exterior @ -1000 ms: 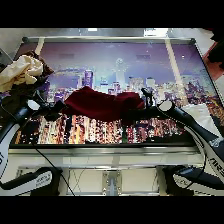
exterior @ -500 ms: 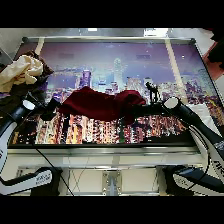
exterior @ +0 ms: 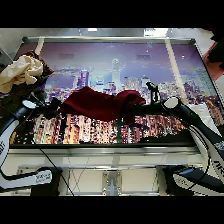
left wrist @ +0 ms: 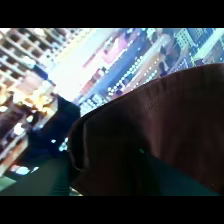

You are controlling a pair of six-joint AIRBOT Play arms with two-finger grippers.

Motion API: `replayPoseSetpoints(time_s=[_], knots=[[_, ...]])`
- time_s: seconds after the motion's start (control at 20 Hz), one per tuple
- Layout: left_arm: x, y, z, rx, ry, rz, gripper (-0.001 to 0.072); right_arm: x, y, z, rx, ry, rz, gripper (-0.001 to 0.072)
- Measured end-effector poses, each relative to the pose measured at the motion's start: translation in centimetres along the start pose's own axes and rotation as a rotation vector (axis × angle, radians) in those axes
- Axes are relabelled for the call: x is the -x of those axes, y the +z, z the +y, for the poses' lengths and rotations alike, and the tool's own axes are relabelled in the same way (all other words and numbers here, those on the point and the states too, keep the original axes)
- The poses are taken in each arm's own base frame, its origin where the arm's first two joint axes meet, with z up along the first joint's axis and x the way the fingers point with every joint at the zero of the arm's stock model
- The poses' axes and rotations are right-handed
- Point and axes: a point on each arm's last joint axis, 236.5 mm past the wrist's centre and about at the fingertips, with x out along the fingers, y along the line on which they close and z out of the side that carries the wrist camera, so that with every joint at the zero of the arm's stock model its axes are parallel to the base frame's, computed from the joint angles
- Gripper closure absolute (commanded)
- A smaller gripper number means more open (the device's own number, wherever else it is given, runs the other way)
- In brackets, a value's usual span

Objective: Fold the shirts.

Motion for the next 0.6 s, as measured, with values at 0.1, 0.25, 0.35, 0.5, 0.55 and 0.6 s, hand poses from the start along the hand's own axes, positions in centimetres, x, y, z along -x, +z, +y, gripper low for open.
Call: replayPoseSetpoints(time_s=[0.1,0.25,0.35,0.5,0.55,0.6], knots=[[-0.5,-0.5,-0.2,0.009,-0.016,0.023,0.0692,0.0,0.0,0.0,-0.001,0.001,0.0,0.0682],[-0.6,-0.3,-1.1,-0.012,-0.051,0.025,0.0693,0.1,0.2,0.1,0.0,0.001,-0.004,0.0682],[0.6,0.5,-3.5,-0.049,-0.112,0.005,0.0694,0.9,1.0,0.5,0.01,0.008,-0.021,0.0683],[6.1,2.4,-9.9,-0.205,-0.255,-0.074,0.0694,4.7,3.7,1.9,0.051,0.023,-0.098,0.0684],[9.0,2.9,-12.3,-0.274,-0.306,-0.119,0.0694,6.9,4.9,2.5,0.065,0.026,-0.139,0.0684],[12.8,3.3,-15.0,-0.351,-0.362,-0.186,0.0694,9.3,5.8,3.1,0.082,0.025,-0.179,0.0684]])
